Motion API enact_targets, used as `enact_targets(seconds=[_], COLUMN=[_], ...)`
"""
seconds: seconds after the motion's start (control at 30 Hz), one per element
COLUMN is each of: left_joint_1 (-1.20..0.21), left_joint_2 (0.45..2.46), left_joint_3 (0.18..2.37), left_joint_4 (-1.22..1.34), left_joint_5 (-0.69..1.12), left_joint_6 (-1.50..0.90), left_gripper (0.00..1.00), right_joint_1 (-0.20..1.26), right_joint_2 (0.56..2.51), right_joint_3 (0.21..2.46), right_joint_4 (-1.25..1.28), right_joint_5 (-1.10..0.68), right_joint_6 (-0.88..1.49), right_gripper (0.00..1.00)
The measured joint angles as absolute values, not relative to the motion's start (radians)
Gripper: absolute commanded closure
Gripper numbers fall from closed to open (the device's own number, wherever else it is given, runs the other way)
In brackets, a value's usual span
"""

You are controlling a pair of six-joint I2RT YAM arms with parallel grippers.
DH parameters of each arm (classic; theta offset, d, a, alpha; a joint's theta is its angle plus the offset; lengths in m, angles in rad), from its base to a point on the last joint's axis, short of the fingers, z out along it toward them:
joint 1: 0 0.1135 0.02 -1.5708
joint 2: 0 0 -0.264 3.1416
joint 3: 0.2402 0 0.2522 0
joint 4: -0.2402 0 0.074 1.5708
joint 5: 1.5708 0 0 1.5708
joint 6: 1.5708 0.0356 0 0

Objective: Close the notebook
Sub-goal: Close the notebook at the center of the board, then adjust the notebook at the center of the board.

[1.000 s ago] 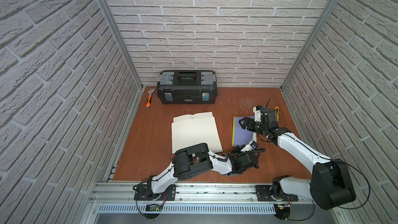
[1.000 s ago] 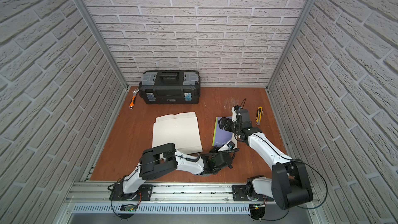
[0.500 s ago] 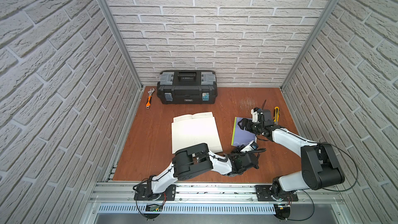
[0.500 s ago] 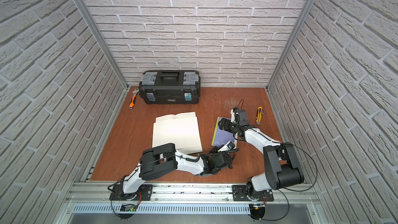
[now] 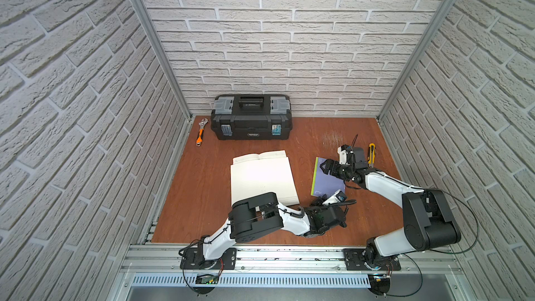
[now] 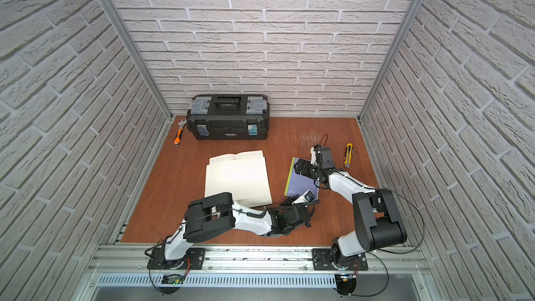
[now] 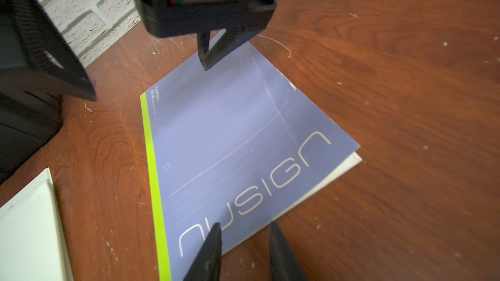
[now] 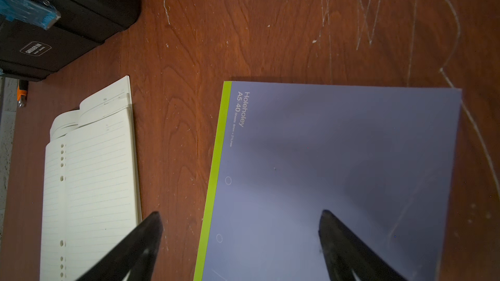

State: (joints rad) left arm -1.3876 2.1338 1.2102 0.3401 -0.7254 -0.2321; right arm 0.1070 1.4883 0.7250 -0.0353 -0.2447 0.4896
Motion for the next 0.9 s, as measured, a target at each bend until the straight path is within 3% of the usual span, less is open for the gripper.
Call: enact_targets(seconds=[0.3, 0.5, 0.9], left_joint_1=[-1.384, -1.367, -1.311], left_joint_2=[1.978, 1.971, 1.888], left_joint_3=[1.129, 1.095, 0.981], left_joint_4=[0.353, 0.352, 0.371], left_joint_5=[-0.709, -0.693, -0.656], left_joint_6=[-0.262, -0.291, -0.375], left_gripper=[0.67, 0.73, 0.72], right_joint_1=[0.101, 0.099, 0.099], right_joint_2=[1.494, 1.495, 1.494], right_joint_3=[0.664, 0.645, 0.658], right_joint_4=[-0.017, -0.007, -0.040], right_joint_5=[-0.229, -0.214, -0.153], right_joint_6=[0.482, 0.484, 0.519], right_gripper=[0.10, 0.10, 0.13])
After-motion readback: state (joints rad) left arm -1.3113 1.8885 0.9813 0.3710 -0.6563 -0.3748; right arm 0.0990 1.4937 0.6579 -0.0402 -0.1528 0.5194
